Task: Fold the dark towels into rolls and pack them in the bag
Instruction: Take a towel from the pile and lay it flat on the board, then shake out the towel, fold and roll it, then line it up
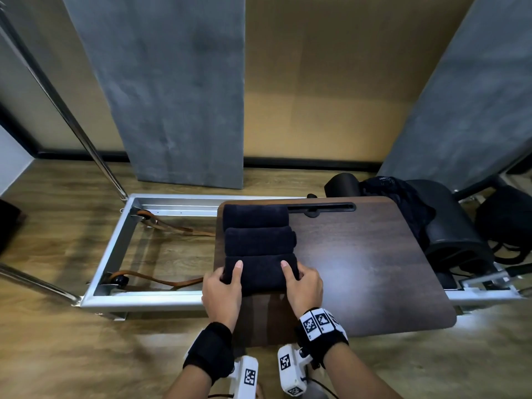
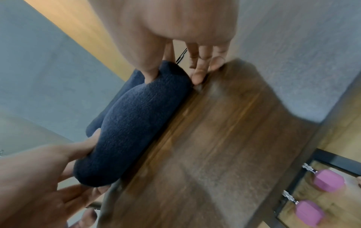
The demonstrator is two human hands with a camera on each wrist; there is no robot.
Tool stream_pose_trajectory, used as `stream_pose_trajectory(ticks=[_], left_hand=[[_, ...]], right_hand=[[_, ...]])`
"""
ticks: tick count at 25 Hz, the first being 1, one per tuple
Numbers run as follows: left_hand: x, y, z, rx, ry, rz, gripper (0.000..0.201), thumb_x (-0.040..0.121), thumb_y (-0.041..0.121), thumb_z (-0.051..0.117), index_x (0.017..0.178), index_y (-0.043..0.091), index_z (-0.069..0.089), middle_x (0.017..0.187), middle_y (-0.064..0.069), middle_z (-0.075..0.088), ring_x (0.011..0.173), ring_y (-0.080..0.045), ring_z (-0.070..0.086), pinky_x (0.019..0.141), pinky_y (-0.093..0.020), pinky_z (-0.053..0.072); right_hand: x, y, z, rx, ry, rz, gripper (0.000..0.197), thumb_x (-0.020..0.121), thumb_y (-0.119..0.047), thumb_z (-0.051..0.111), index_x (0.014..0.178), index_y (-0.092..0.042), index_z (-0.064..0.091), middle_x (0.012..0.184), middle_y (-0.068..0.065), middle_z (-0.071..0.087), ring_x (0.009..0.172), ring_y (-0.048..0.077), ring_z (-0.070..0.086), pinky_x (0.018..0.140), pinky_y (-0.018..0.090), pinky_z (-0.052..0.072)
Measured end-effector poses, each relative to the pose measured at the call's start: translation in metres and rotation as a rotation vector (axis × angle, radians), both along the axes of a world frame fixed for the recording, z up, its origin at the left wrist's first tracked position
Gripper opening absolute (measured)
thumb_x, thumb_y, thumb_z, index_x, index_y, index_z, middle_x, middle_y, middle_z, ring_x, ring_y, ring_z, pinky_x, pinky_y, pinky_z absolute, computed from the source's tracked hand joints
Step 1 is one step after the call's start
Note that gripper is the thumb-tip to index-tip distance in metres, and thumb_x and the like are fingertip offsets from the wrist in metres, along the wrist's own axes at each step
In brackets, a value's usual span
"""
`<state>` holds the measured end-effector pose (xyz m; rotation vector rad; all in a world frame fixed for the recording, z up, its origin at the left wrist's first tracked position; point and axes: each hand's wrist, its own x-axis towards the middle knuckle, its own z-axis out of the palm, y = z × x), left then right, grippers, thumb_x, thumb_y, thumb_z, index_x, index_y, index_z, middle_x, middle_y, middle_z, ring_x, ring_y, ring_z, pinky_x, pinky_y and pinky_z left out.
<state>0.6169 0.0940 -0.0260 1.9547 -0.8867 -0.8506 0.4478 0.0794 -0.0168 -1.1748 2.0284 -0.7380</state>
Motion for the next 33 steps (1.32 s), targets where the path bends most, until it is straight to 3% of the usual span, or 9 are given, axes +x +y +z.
stream_pose_trajectory(ticks=[4,6,10,14,18,21,25,30,33], left_hand=[[-0.004,0.002,0.006,0.039,-0.045,-0.056,0.049,0.101,0.057,0.055,0.113,0.013,0.072,0.118,-0.009,0.06,0.113,-0.029,0.061,0.1,-0.05,0.054],[-0.002,0.007,0.005,0.035,0.017,-0.053,0.051,0.101,0.055,0.059,0.132,0.016,0.066,0.128,-0.006,0.055,0.122,-0.026,0.057,0.105,-0.046,0.051],[0.002,0.022,-0.002,0.027,0.109,-0.06,0.062,0.095,0.038,0.075,0.149,0.022,0.049,0.138,0.002,0.05,0.128,-0.02,0.052,0.108,-0.043,0.049],[0.005,0.028,-0.009,-0.013,0.109,-0.069,0.05,0.093,0.023,0.078,0.138,0.024,0.055,0.132,0.004,0.054,0.123,-0.018,0.057,0.099,-0.032,0.046],[0.007,0.032,-0.007,-0.051,0.151,-0.082,0.049,0.093,0.021,0.079,0.138,0.022,0.058,0.136,0.0,0.057,0.117,-0.012,0.057,0.09,-0.018,0.047],[0.004,0.042,0.002,-0.083,0.081,-0.027,0.06,0.09,0.035,0.082,0.141,0.025,0.052,0.132,0.003,0.051,0.115,-0.014,0.058,0.097,-0.035,0.053],[-0.012,0.059,0.026,-0.296,-0.007,0.087,0.035,0.087,0.062,0.073,0.111,0.044,0.055,0.098,0.018,0.057,0.089,-0.003,0.06,0.072,-0.028,0.053],[-0.07,0.05,0.033,-0.302,-0.06,-0.34,0.018,0.096,0.062,0.062,0.095,0.044,0.066,0.086,0.018,0.07,0.081,-0.002,0.067,0.062,-0.018,0.053],[-0.125,0.03,0.026,-0.174,0.06,-0.558,0.032,0.09,0.066,0.067,0.097,0.035,0.072,0.081,0.007,0.071,0.076,-0.013,0.069,0.073,-0.047,0.062]], right_hand=[[-0.008,-0.001,0.007,-0.015,-0.141,0.015,0.04,0.097,-0.058,0.061,0.119,-0.029,0.077,0.104,0.0,0.075,0.105,0.023,0.069,0.085,0.034,0.055],[-0.012,0.001,0.01,-0.034,-0.287,-0.014,0.037,0.095,-0.054,0.067,0.122,-0.03,0.076,0.105,-0.011,0.076,0.106,0.013,0.069,0.092,0.032,0.057],[-0.014,0.012,0.009,-0.047,-0.409,-0.06,0.041,0.092,-0.038,0.077,0.13,-0.023,0.071,0.111,-0.005,0.074,0.105,0.014,0.07,0.096,0.042,0.061],[-0.013,0.017,0.007,-0.058,-0.464,-0.089,0.047,0.093,-0.014,0.076,0.138,-0.015,0.063,0.121,0.001,0.068,0.111,0.019,0.068,0.099,0.047,0.059],[-0.014,0.02,0.006,-0.058,-0.494,-0.071,0.048,0.093,-0.013,0.076,0.139,-0.016,0.061,0.125,0.002,0.069,0.11,0.016,0.069,0.101,0.045,0.058],[-0.021,0.023,0.004,-0.052,-0.503,-0.053,0.05,0.091,-0.02,0.079,0.138,-0.023,0.062,0.118,-0.006,0.069,0.102,0.007,0.069,0.096,0.037,0.06],[-0.039,0.027,0.0,-0.018,-0.469,-0.054,0.059,0.09,-0.031,0.08,0.144,-0.025,0.057,0.115,-0.005,0.066,0.101,0.009,0.067,0.096,0.039,0.059],[-0.086,0.027,0.004,-0.013,-0.45,-0.047,0.04,0.092,-0.036,0.078,0.129,-0.026,0.067,0.102,-0.005,0.071,0.098,0.012,0.068,0.099,0.044,0.058],[-0.138,0.03,0.006,0.019,-0.46,-0.017,0.018,0.093,-0.027,0.077,0.109,-0.019,0.077,0.094,0.0,0.075,0.095,0.02,0.073,0.091,0.038,0.058]])
